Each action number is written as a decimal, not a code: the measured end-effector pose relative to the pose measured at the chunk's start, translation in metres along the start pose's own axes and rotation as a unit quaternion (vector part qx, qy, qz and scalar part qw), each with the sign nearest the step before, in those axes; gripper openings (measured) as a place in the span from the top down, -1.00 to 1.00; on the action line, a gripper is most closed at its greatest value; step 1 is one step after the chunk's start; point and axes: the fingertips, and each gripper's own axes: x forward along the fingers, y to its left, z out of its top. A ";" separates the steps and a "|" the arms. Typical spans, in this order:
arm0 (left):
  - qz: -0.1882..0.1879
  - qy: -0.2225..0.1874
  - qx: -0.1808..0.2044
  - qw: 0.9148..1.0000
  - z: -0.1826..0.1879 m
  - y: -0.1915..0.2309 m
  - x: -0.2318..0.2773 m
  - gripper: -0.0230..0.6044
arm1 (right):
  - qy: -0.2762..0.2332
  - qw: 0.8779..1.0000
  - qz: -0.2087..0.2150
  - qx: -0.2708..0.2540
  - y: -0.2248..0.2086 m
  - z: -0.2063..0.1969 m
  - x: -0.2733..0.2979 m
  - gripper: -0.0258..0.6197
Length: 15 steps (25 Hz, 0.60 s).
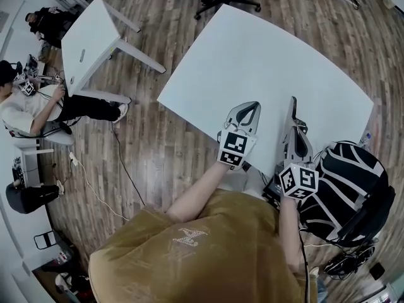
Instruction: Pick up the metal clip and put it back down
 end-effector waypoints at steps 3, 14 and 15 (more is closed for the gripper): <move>0.000 0.014 -0.005 1.000 -0.012 0.001 0.002 0.91 | 0.011 1.000 -0.003 0.006 -0.002 -0.009 0.003 0.90; -0.009 0.058 -0.020 0.998 -0.052 -0.001 0.012 0.91 | 0.065 0.997 -0.009 0.030 -0.010 -0.054 0.024 0.90; -0.009 0.061 -0.021 0.998 -0.055 0.000 0.013 0.91 | 0.075 0.997 -0.010 0.029 -0.011 -0.060 0.026 0.90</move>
